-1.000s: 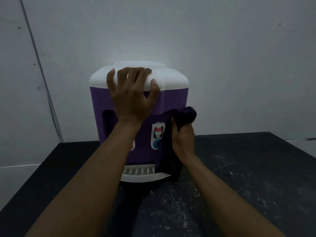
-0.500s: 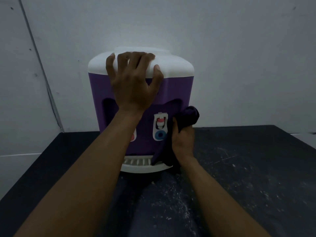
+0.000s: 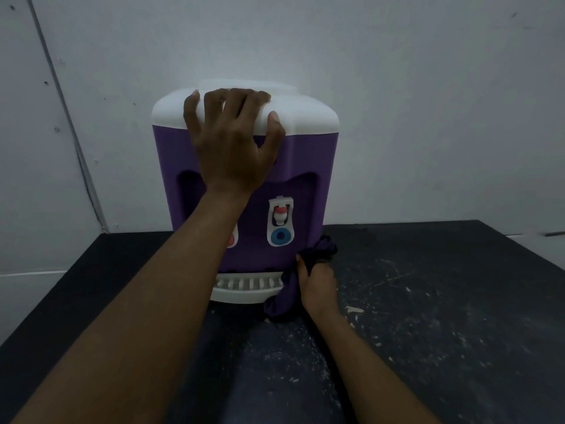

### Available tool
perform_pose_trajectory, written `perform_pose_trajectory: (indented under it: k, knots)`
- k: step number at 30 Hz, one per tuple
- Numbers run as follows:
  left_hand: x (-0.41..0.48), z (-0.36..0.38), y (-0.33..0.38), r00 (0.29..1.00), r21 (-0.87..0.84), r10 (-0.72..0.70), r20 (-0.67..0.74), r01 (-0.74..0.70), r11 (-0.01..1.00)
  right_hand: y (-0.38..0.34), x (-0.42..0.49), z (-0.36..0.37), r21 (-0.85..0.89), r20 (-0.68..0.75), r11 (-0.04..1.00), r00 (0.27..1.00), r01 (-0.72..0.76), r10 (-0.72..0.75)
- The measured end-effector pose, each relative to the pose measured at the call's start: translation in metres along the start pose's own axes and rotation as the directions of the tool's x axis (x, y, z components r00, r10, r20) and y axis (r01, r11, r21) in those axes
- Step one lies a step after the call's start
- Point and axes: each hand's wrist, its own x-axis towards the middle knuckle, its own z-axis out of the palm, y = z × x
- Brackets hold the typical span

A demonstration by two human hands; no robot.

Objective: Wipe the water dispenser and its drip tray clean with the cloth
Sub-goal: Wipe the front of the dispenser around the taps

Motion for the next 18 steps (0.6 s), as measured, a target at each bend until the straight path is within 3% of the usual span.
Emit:
perform_pose_trajectory:
  k: [6, 10, 18]
  knots:
    - [0.0, -0.001, -0.001, 1.0, -0.019, 0.004, 0.006, -0.004, 1.0, -0.014, 0.01, -0.013, -0.146, 0.039, 0.988, 0.998, 0.046, -0.04]
    - [0.0, 0.0, -0.002, 1.0, -0.04, 0.009, -0.001, -0.009, 0.999, -0.044, 0.025, -0.027, -0.143, 0.01, 0.97, 0.981, 0.195, -0.195]
    - [0.002, -0.002, -0.005, 0.999, -0.115, 0.04, -0.009, -0.041, 0.992, -0.086, 0.041, -0.039, -0.13, -0.099, 0.949, 0.949, 0.286, -0.3]
